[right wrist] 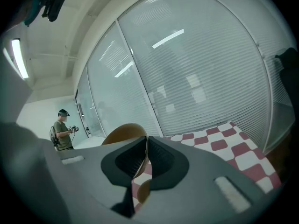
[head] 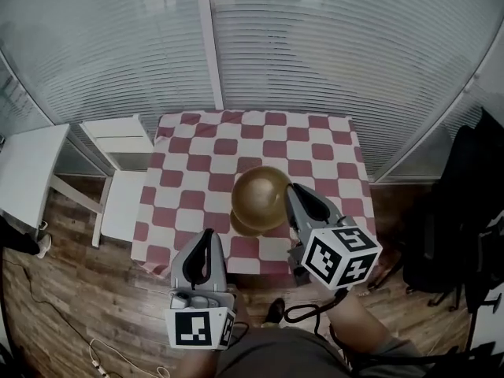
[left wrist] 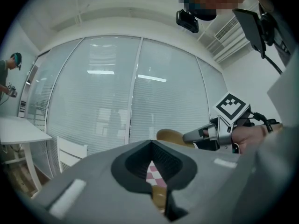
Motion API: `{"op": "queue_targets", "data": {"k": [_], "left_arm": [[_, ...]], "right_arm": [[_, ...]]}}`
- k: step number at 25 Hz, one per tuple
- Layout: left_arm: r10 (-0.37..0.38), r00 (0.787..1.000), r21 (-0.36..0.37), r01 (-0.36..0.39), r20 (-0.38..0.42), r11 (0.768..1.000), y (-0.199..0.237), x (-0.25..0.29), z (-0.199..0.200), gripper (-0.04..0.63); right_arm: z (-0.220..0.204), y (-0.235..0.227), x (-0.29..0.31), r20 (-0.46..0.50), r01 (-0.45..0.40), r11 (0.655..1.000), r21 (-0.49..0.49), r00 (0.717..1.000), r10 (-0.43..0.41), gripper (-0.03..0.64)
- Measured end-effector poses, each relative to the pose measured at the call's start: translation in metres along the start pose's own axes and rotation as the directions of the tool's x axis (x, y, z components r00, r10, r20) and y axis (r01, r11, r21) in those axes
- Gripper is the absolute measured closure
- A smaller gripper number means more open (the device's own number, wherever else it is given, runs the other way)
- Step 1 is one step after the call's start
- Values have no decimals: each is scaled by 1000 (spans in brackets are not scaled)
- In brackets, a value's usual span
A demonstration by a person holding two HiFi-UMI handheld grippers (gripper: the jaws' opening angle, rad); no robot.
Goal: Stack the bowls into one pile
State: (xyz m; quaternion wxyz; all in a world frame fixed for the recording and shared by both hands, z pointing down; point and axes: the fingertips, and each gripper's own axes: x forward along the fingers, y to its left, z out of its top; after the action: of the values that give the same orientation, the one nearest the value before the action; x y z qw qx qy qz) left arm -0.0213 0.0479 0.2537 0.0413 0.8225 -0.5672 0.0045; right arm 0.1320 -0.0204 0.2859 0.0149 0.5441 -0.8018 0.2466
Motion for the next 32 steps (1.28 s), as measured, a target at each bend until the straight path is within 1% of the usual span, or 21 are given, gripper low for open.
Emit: {"op": "queue_targets", "data": {"k": [4, 8, 11, 16, 22, 27, 32], "left_arm": [[-15, 1000, -10, 15, -11, 1000, -15, -7, -5, 595], [-22, 1000, -14, 22, -17, 1000, -10, 2, -8, 595], [-33, 998, -16, 32, -47, 999, 2, 16, -20, 595], [-72, 991, -34, 69, -115, 997, 22, 41, -49, 595], [-127, 973, -92, 111, -192, 990, 35, 60, -88, 595], [-143, 962, -126, 116, -234, 985, 43, 67, -109, 595], [-159, 956, -138, 128, -247, 982, 42, 70, -119, 595]], "right_arm": [[-15, -14, -14, -29, 24, 1000, 12, 999, -24, 577], [-34, -23, -9, -70, 51, 998, 24, 996, -49, 577], [-57, -32, 8, -117, 77, 996, 39, 991, -72, 577], [-103, -45, 40, -211, 126, 990, 64, 971, -110, 576], [-149, -56, 63, -304, 186, 981, 54, 939, -161, 575], [-172, -60, 70, -344, 217, 975, 43, 920, -190, 574], [-182, -62, 73, -351, 226, 974, 18, 913, -205, 568]]}}
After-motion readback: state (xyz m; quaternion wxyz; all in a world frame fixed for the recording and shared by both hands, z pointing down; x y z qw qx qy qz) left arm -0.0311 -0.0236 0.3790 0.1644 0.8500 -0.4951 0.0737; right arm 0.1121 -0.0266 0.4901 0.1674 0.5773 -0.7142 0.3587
